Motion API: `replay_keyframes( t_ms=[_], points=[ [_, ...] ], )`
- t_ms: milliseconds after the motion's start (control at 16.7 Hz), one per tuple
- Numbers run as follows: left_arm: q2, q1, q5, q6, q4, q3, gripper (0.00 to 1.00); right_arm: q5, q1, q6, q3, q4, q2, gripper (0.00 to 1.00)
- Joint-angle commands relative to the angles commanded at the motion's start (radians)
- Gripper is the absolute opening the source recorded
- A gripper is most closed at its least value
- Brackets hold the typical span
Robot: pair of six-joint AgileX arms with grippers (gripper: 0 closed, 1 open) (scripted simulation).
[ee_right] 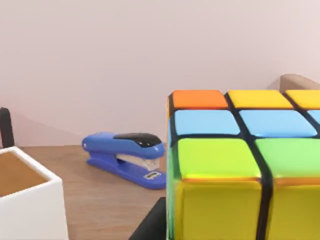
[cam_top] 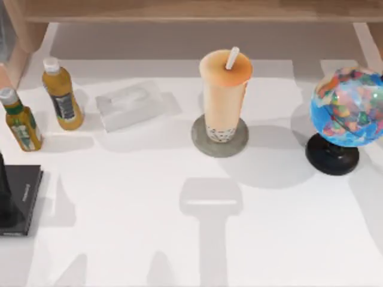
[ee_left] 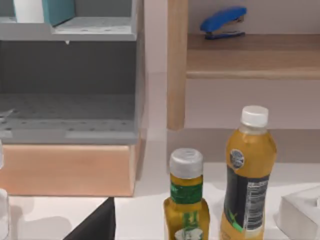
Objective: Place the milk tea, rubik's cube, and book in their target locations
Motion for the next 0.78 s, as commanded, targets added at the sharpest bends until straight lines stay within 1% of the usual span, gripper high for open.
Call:
replay_keyframes(
  t_ms=[180, 420, 600, 780],
  points=[
    [0.000, 0.000, 0.000, 0.000, 0.000, 0.000, 1.00, -0.013, -0.018, -0.007, 0.129, -0.046, 0.111, 0.00],
    [0.000, 0.000, 0.000, 0.000, 0.000, 0.000, 1.00, -0.055, -0.029, -0.001, 0.253, -0.128, 0.217, 0.00],
    [0.000, 0.000, 0.000, 0.000, 0.000, 0.000, 1.00, -0.070, -0.035, 0.012, 0.299, -0.147, 0.258, 0.00],
    [0.000, 0.000, 0.000, 0.000, 0.000, 0.000, 1.00, -0.070, -0.035, 0.012, 0.300, -0.147, 0.259, 0.00]
  ],
)
